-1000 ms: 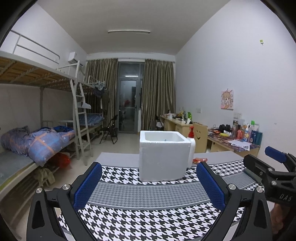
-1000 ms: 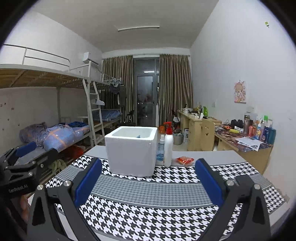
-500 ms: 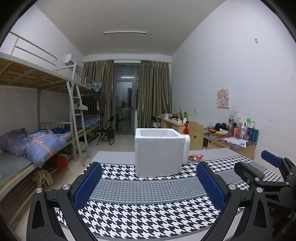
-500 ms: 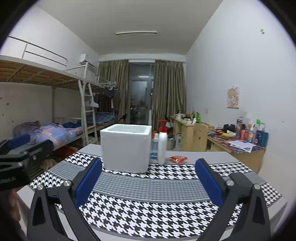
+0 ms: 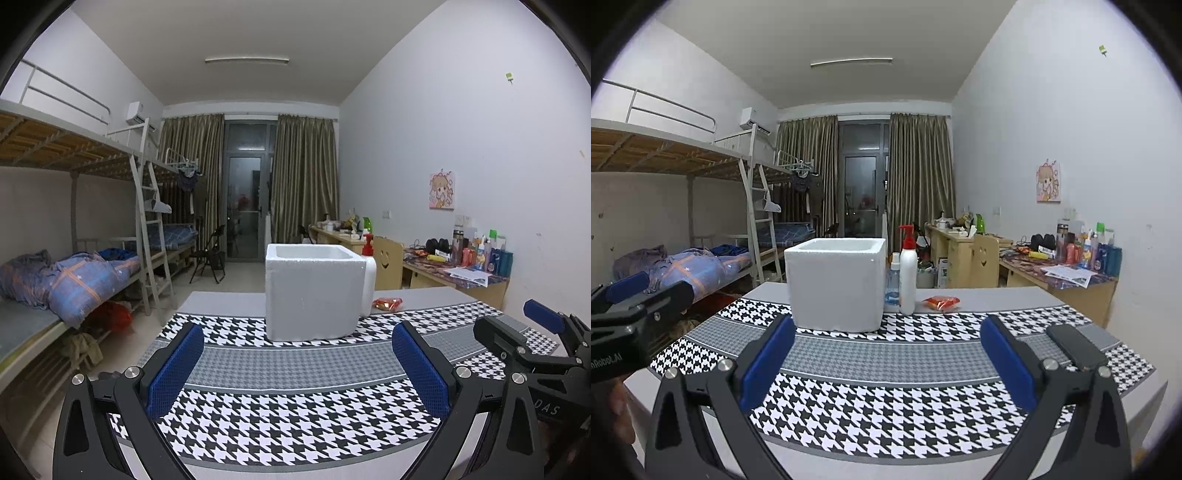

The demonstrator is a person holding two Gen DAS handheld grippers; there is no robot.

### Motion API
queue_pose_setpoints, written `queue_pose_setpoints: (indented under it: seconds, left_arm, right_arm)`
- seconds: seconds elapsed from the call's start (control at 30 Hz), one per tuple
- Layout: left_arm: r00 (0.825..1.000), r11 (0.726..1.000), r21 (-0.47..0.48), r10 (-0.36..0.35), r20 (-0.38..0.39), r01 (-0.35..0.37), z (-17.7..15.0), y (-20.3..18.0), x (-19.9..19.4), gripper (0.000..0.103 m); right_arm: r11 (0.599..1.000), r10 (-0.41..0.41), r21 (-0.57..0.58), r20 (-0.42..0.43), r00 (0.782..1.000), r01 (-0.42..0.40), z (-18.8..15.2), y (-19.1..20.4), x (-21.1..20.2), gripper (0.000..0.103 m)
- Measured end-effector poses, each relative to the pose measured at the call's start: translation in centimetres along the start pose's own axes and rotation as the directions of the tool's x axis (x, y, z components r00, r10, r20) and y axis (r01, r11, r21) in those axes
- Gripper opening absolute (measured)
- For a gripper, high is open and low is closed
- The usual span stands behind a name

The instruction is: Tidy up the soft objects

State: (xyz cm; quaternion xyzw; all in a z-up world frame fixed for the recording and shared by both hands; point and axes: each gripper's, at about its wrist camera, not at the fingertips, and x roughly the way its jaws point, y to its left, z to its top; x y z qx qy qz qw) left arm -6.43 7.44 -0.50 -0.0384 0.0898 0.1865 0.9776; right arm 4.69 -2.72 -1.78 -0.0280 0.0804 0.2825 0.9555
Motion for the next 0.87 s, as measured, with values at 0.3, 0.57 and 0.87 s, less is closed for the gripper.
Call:
queue_pose_setpoints:
  seconds: [0.3,0.57,0.87]
  left_arm:
    - [1.000,1.000,0.001,-0.008,-0.021,0.008,-0.9,0.2,0.1,0.102]
    - [1.000,1.000,0.005,0.008,-0.028,-0.008,-1.1,0.3,0.2,0.102]
    - [0.999,1.000,0.013,-0.008,-0.046,0.009,-1.8,0.3,0.6,0.102]
  right_arm:
    - [1.000,-0.020,0.002,0.013,1.000,0.020,-0.2,0.4,-0.3,0.102]
    - [1.000,-0.016,-0.005,-0.003,1.000,0.016,-0.7,0.8,-0.4,0.102]
    - [1.000,-0.022,-0.008,-0.023,0.999,0.022,-0.9,0.7,0.1,0.102]
